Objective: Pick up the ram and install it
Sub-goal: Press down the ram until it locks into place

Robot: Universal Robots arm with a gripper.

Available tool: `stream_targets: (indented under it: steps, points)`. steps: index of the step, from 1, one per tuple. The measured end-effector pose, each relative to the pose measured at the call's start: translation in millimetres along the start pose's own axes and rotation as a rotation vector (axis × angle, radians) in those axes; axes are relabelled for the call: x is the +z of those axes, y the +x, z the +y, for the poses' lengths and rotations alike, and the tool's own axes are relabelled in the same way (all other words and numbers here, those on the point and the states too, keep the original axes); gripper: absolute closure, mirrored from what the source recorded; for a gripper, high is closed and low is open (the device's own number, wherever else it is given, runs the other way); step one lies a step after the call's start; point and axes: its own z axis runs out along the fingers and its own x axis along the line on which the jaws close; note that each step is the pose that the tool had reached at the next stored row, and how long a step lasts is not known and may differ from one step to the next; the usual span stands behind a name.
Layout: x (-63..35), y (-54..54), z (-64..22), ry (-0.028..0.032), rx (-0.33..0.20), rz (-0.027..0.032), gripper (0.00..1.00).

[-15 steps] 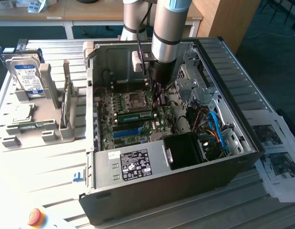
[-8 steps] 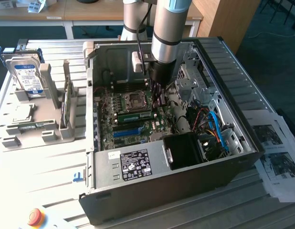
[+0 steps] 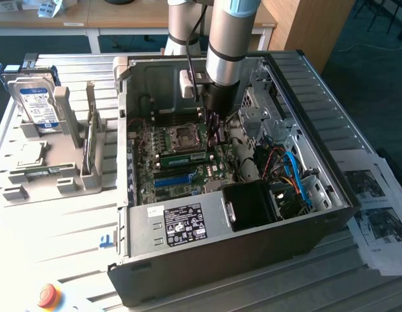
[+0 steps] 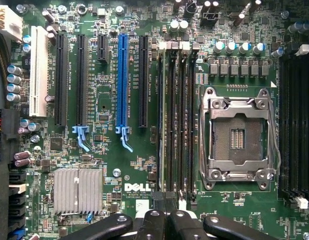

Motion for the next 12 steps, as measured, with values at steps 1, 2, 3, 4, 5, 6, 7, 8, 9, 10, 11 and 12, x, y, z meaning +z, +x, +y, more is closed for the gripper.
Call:
stream_targets:
  steps: [1,2,3,4,5,6,7,8,9,10,11,12]
  points:
    - [0.0,0.0,0.0,0.0000,0.000,0.0000,0.90]
    - [0.3,0.0,0.0,0.0000,0.000,0.0000,0.90]
    - [0.9,-0.1,0.0,0.0000,0.000,-0.0001,0.90]
    - [1.5,-0.1,0.0,0.0000,0.000,0.0000,0.90]
    - [2.0,-0.1,0.0,-0.0001,0.000,0.0000,0.90]
    - [2.2,0.0,0.0,-0.0001,0.000,0.0002,0.90]
    - [2.2,0.0,0.0,-0.0001,0.000,0.0002,0.90]
    - [2.2,0.0,0.0,-0.0001,0.000,0.0002,0.90]
    - [2.3,0.0,0.0,0.0000,0.000,0.0001,0.90]
    - [2.3,-0.1,0.0,0.0000,0.000,0.0001,0.90]
    - [2.6,-0.1,0.0,0.0000,0.000,-0.0001,0.90]
    - [3.1,-0.1,-0.1,0.0001,0.000,-0.0004,0.90]
